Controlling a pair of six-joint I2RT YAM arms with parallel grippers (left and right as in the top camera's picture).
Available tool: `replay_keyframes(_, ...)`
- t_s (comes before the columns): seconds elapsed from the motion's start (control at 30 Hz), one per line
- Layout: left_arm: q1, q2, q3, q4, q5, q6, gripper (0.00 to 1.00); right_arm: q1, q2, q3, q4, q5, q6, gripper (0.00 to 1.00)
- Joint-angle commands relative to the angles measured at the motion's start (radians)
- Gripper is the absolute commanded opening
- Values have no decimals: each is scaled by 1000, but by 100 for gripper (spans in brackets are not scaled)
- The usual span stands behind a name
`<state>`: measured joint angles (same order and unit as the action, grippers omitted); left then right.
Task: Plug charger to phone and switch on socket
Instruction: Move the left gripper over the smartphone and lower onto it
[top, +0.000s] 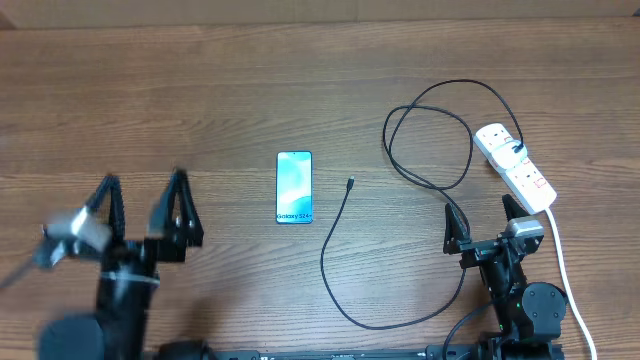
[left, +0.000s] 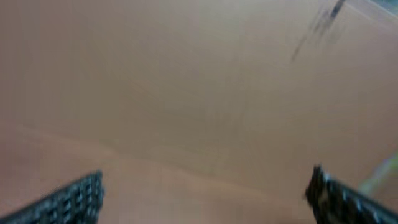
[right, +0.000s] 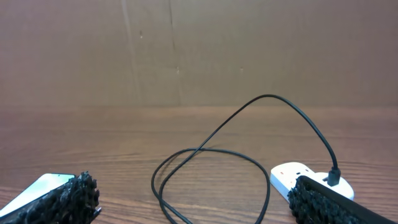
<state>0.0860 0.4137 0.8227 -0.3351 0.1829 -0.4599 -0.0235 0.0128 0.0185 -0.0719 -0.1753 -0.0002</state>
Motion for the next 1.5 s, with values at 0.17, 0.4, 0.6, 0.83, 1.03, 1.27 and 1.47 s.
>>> replay_keyframes(0.17, 5, 518, 541, -404, 523, 200, 100, 6, -10, -10, 2, 6, 4, 100)
replay_keyframes(0.4, -145, 749, 659, -451, 511, 146, 100, 6, -10, -10, 2, 6, 4, 100)
replay_keyframes(0.6, -465, 988, 880, -759, -43, 73, 100, 6, -10, -10, 2, 6, 4, 100)
replay_keyframes(0.83, -572, 1328, 1249, -1138, -168, 24, 100, 6, -10, -10, 2, 6, 4, 100)
replay_keyframes(1.03, -573, 1450, 1270, -1163, -94, 25, 100, 6, -10, -10, 2, 6, 4, 100)
replay_keyframes(1.27, -564, 1505, 1262, -1234, -107, -92, 100, 6, -10, -10, 2, 6, 4, 100)
replay_keyframes(1.47, -577, 1512, 1118, -1232, -200, -204, 100, 6, -10, -10, 2, 6, 4, 100)
